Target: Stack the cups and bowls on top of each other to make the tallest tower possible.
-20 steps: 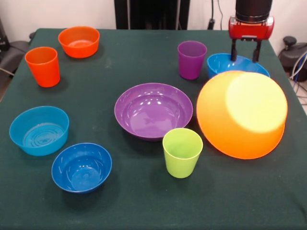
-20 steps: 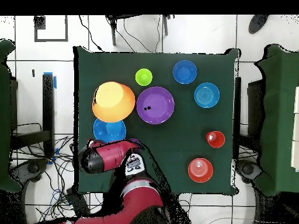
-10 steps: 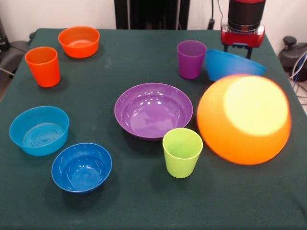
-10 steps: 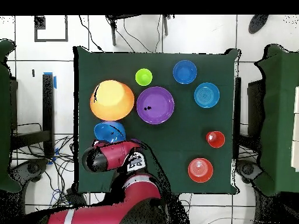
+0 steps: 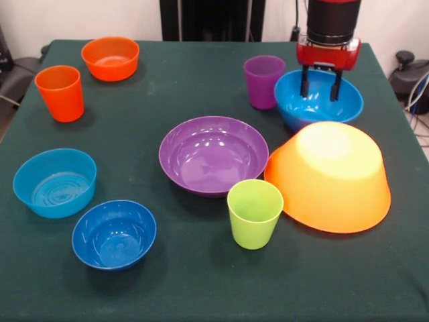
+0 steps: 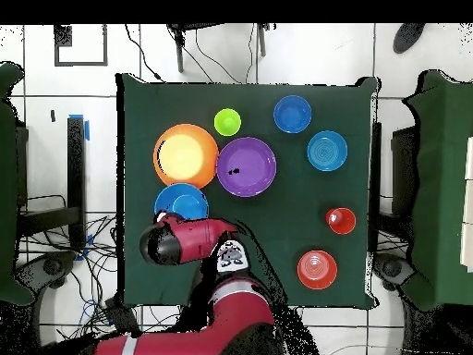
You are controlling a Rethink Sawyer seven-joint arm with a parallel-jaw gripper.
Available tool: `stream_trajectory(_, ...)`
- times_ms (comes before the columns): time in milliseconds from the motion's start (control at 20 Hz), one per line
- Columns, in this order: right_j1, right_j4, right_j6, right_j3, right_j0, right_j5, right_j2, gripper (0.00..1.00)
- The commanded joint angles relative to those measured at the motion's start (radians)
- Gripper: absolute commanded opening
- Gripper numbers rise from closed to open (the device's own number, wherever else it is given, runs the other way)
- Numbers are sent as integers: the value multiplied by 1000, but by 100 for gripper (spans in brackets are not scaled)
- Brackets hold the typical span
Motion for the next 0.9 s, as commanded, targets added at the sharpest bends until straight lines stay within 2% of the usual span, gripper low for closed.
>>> stream_trajectory(50, -39, 67, 119, -11, -43, 42, 95, 100)
stream_trajectory(500, -93, 120, 123, 11, -26, 77, 101, 100)
stream_trajectory(900, -154, 141, 105, 52, -52, 94, 132, 100)
